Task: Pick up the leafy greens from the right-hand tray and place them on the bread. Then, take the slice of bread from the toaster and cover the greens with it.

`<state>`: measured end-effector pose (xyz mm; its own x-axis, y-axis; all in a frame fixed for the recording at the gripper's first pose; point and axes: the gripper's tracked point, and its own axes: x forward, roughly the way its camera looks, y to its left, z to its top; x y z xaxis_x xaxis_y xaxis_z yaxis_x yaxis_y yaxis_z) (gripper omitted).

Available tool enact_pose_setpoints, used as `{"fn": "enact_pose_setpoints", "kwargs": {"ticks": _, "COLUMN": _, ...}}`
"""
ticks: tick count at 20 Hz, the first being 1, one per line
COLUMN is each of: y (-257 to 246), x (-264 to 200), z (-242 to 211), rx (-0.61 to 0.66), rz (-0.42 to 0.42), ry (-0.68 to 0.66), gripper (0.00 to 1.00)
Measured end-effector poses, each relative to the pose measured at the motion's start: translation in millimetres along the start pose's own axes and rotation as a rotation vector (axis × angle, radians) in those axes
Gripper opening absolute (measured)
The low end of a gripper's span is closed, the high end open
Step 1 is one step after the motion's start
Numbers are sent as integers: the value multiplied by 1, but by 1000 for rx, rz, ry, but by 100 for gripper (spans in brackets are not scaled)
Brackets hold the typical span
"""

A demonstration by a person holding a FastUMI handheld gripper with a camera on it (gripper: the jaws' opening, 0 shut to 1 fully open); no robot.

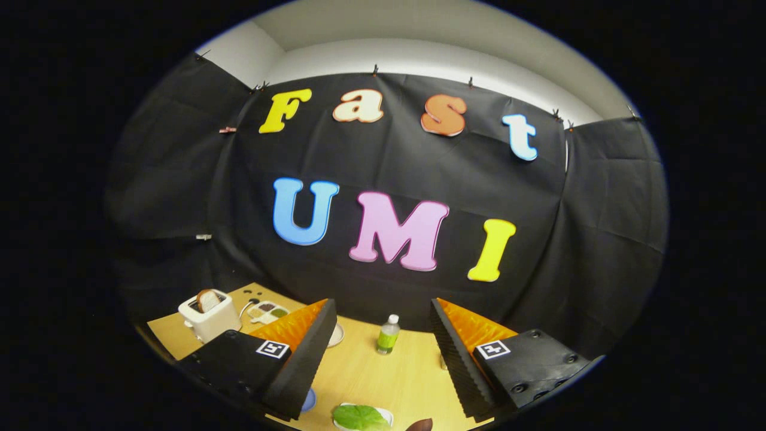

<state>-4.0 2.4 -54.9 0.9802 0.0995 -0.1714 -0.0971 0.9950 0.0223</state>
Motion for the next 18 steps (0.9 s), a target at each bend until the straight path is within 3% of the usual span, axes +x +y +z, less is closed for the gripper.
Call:
{"fn": "enact_pose_setpoints", "kwargs": {"ticks": 6, "y": 1, "x": 7, "z": -119, "rx": 49, "rz": 69, "ry": 241, "gripper": 97}}
{"fn": "enact_pose_setpoints", "kwargs": {"ticks": 14, "y": 13, "x": 5, "z": -281, "rx": -30, "rz": 138, "ry": 490, "gripper": 94}}
{"fn": "enact_pose_setpoints", "kwargs": {"ticks": 18, "y": 18, "x": 7, "z": -341, "rx": -50, "rz": 169, "ry": 611, "gripper": 91}}
